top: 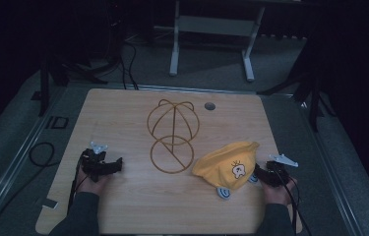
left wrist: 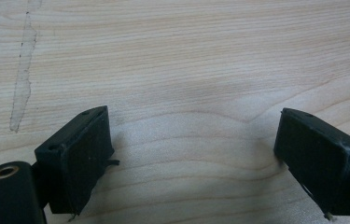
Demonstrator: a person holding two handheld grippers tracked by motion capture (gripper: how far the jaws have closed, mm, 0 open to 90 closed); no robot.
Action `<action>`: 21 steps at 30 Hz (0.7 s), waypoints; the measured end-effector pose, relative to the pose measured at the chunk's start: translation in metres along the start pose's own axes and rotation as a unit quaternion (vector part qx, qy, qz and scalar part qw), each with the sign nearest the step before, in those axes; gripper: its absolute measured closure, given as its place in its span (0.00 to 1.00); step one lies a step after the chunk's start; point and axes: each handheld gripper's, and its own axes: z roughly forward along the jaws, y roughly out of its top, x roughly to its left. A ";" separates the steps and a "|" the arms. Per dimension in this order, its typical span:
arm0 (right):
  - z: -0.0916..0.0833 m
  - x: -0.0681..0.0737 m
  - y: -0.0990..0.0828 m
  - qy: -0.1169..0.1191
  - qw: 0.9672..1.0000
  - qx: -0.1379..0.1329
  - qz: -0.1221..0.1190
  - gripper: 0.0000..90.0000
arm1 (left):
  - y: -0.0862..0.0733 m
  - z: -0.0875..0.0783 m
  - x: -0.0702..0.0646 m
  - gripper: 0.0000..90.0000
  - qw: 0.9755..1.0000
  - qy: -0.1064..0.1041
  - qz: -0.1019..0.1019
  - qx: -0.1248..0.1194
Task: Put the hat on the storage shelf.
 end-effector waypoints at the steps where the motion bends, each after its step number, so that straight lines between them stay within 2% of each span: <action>1: 0.000 0.000 0.000 0.000 1.000 0.000 0.000 0.48 | 0.000 0.000 0.000 0.13 1.000 0.000 0.000 0.000; 11: -0.001 0.000 0.000 0.004 1.000 0.002 -0.004 0.53 | 0.000 0.000 0.000 0.13 1.000 0.000 0.000 0.000; 12: -0.003 0.000 0.002 0.011 1.000 0.011 -0.013 0.58 | 0.000 0.000 0.000 0.13 1.000 0.000 0.000 0.001; 15: -0.007 0.003 0.004 0.014 0.999 0.023 -0.039 0.62 | 0.000 0.000 0.000 0.13 1.000 0.000 0.000 0.000; 21: -0.020 0.009 0.012 0.020 0.996 0.028 -0.080 0.68 | 0.000 0.000 0.000 0.13 1.000 0.000 0.000 0.000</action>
